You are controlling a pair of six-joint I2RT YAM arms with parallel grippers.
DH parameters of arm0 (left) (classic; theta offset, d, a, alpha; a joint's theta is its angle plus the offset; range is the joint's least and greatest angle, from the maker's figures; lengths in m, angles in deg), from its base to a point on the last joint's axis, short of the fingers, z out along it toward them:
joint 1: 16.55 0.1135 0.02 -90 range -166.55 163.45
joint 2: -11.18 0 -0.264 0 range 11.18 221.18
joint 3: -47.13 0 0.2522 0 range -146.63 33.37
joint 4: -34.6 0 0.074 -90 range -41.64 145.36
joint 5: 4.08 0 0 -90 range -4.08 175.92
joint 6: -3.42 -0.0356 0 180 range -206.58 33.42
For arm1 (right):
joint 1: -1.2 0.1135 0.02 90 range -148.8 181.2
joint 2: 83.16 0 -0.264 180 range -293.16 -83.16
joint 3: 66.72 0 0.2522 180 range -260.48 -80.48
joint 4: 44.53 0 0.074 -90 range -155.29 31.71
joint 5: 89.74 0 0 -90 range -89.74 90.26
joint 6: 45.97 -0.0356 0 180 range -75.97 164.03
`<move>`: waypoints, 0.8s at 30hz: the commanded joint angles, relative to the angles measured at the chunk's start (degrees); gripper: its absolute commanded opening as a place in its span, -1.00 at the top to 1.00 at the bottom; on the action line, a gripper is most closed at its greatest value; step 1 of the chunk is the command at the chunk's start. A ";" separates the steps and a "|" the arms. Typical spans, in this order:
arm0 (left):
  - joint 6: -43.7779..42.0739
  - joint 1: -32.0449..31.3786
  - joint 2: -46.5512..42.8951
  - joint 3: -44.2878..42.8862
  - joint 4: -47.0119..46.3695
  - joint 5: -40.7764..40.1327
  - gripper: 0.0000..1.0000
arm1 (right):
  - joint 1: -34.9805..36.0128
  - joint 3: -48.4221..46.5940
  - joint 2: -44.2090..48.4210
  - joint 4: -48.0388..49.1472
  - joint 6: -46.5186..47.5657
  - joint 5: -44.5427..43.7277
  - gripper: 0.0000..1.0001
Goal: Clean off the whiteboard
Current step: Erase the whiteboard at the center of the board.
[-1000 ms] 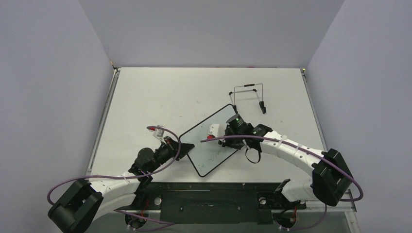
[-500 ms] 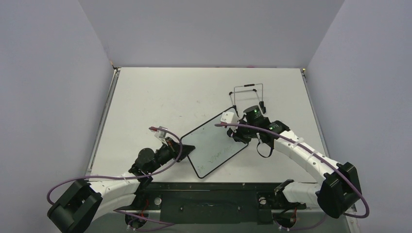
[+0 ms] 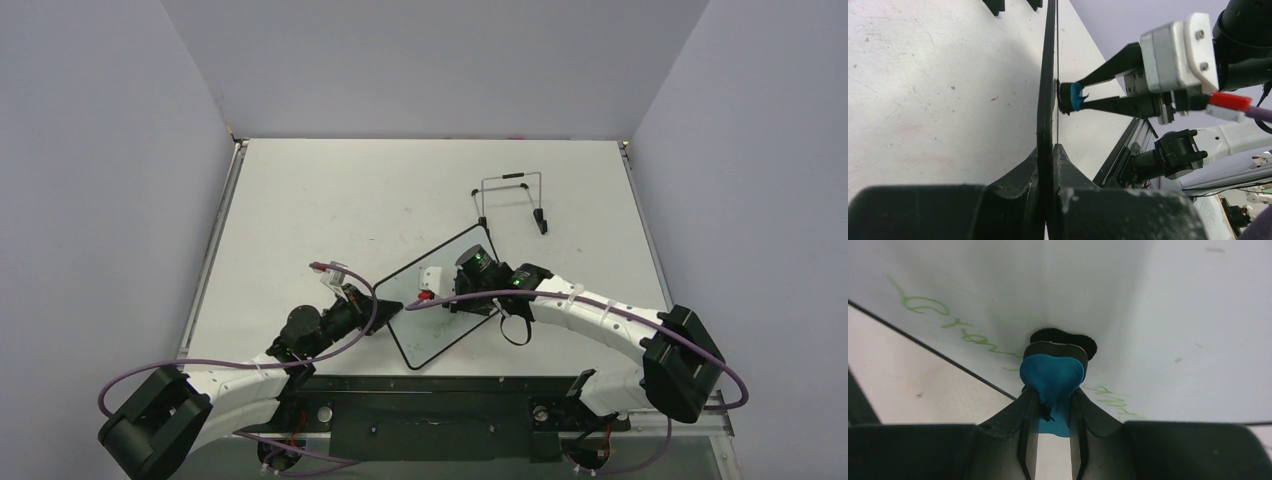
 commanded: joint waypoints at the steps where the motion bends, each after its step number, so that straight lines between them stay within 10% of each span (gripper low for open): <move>1: -0.42 -0.29 -1.42 -2.68 -6.58 -1.00 1.00 | -3.05 -0.30 -1.03 4.10 -1.88 -11.65 1.00; 11: -0.79 -0.35 -0.93 -2.36 -7.04 -1.73 1.00 | -0.24 0.21 -3.14 -4.35 4.83 -1.64 1.00; 24: -0.89 -0.37 -1.32 -1.40 -6.94 -2.30 1.00 | -8.46 0.90 -1.35 4.74 -2.85 -11.86 1.00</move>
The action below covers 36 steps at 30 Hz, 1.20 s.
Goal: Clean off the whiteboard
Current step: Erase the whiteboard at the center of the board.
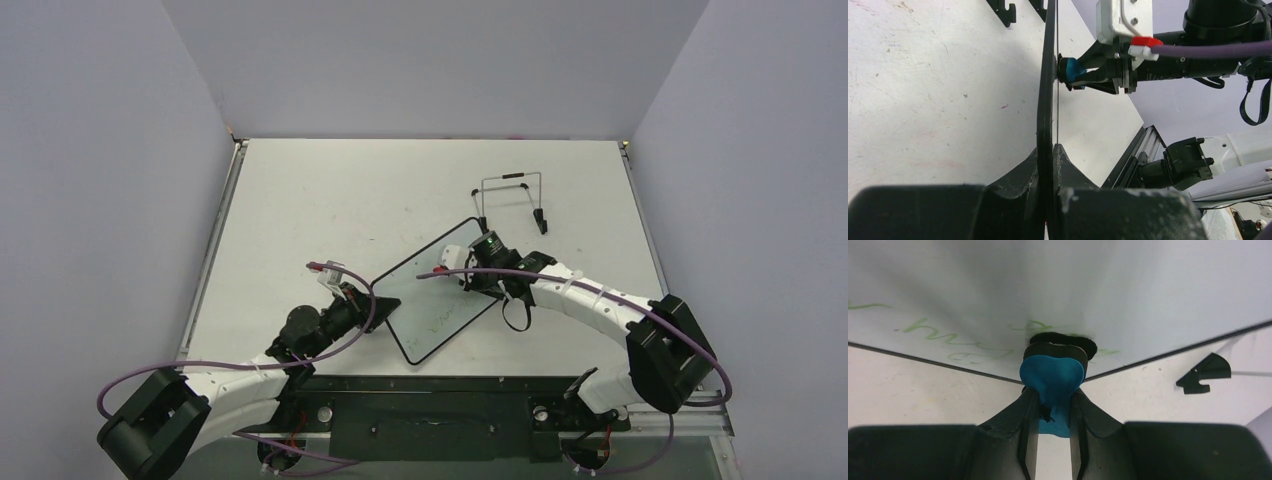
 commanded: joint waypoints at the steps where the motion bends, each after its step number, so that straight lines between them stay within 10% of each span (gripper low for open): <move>1: 0.00 -0.33 -0.29 -1.42 -7.92 0.66 1.00 | -1.50 0.80 2.44 3.39 -1.92 -1.71 1.00; 36: 0.97 -0.81 0.46 -1.85 -8.00 1.57 1.00 | 1.66 1.80 4.22 2.46 2.06 3.51 1.00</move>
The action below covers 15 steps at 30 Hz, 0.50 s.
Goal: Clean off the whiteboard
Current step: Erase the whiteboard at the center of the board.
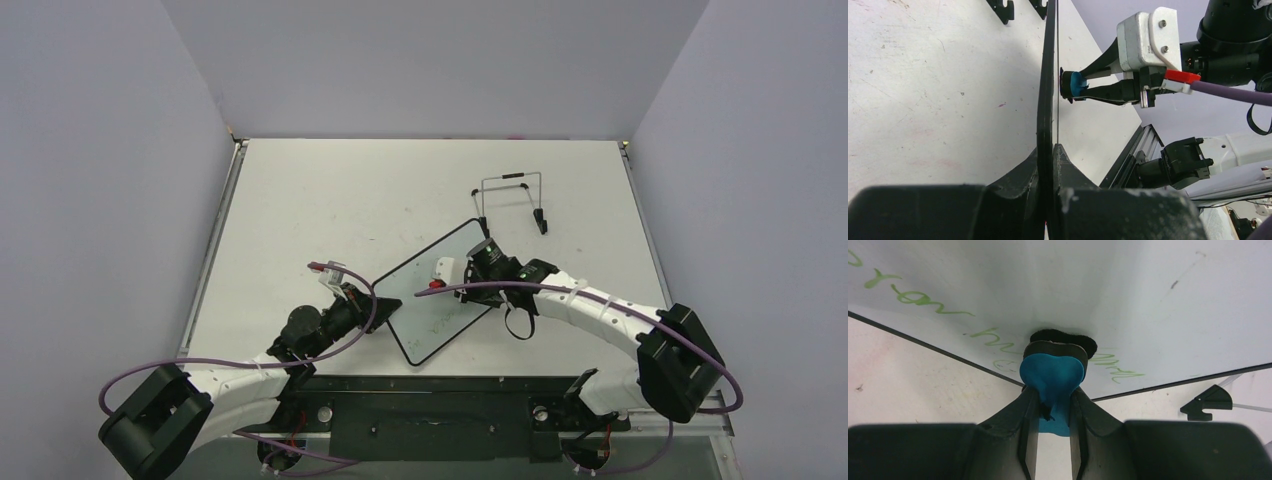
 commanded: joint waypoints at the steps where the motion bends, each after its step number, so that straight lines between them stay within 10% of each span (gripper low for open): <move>1: 0.64 -0.49 -0.90 -1.62 -6.79 1.45 1.00 | 0.38 -0.27 0.69 2.89 -1.56 -1.67 1.00; 15: 0.64 -0.59 -2.47 -1.62 -5.38 1.05 1.00 | -11.72 0.37 9.34 0.34 -0.43 9.24 1.00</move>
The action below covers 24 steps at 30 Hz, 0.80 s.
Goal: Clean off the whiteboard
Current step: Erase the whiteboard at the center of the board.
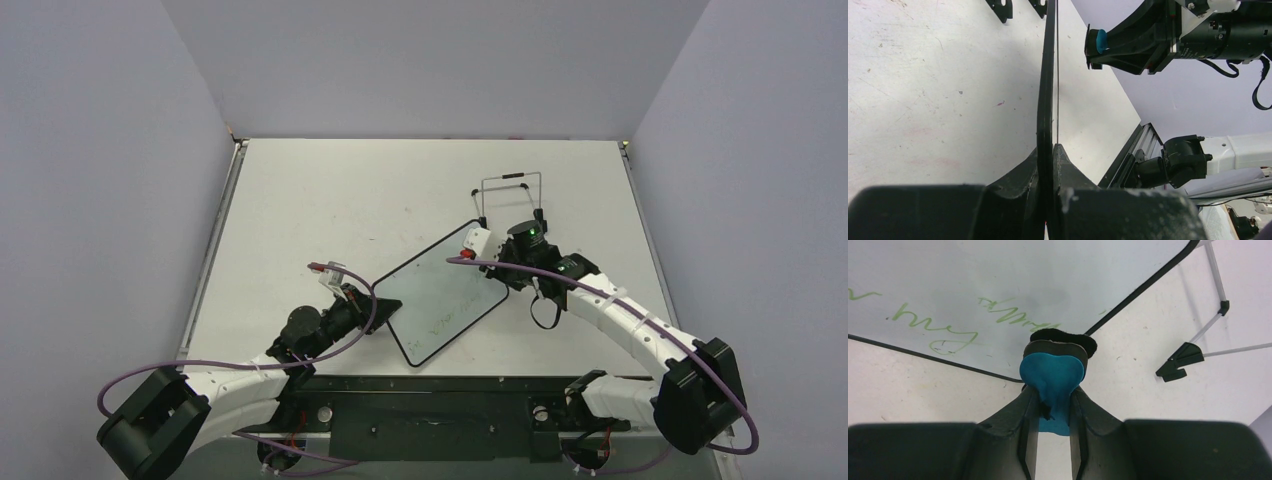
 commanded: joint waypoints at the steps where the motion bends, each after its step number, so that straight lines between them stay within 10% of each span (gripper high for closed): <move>1: 0.76 -0.35 -1.49 -1.76 -6.38 1.17 1.00 | -0.35 -0.41 0.86 -0.75 0.67 5.03 1.00; 24: 1.74 -0.85 -0.43 -1.92 -7.58 1.24 1.00 | 8.25 -0.87 -8.57 6.03 -3.71 -12.09 1.00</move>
